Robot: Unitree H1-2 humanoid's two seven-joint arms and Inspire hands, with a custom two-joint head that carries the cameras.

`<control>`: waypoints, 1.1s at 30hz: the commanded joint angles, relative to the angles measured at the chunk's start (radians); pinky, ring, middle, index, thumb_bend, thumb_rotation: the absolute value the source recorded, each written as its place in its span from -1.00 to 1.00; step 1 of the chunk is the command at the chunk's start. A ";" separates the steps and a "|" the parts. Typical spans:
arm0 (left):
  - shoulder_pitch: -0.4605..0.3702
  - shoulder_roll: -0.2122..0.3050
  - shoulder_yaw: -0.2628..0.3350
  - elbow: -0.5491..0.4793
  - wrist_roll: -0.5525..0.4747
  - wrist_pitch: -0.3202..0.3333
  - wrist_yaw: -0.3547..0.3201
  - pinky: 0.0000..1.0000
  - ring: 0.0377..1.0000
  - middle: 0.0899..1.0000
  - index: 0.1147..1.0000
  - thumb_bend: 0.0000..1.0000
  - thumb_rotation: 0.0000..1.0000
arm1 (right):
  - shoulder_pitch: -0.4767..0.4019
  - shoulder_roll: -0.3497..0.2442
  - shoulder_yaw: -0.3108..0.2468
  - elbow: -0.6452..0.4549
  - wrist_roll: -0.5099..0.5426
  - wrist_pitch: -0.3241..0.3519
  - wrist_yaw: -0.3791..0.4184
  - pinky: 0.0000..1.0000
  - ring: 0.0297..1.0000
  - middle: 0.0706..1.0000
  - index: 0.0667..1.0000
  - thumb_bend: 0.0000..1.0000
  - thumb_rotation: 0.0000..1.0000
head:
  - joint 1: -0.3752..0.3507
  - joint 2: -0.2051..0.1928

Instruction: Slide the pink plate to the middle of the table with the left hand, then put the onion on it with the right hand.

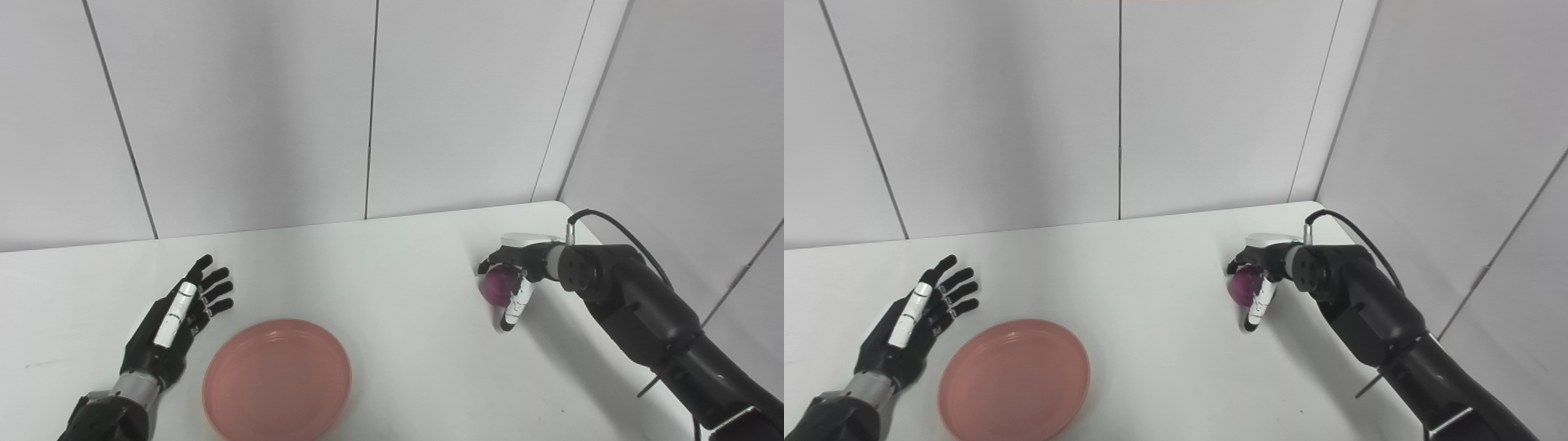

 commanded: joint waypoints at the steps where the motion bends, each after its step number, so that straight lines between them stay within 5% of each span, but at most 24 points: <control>1: 0.040 0.002 -0.010 0.037 0.011 0.071 0.003 0.65 0.74 0.75 0.83 0.27 0.55 | -0.038 -0.019 -0.013 -0.020 -0.007 0.014 -0.015 0.43 0.80 0.84 0.70 1.00 -0.72 | 0.002 0.001; 19: 0.043 0.001 -0.008 0.037 0.008 0.073 0.003 0.65 0.74 0.75 0.84 0.25 0.55 | -0.054 -0.035 0.024 0.020 -0.039 0.025 0.023 0.29 0.66 0.75 0.63 0.79 -0.97 | 0.001 0.002; 27: 0.045 0.001 -0.010 0.036 0.008 0.071 0.000 0.65 0.74 0.76 0.84 0.25 0.54 | -0.044 -0.043 0.019 0.025 -0.021 0.001 0.017 0.06 0.14 0.41 0.52 0.60 -1.00 | 0.002 0.005; 33: 0.043 0.005 -0.009 0.037 0.007 0.069 -0.004 0.65 0.74 0.75 0.84 0.26 0.52 | -0.030 -0.042 0.016 0.017 -0.018 -0.005 -0.004 0.00 0.04 0.28 0.51 0.52 -1.00 | 0.001 0.006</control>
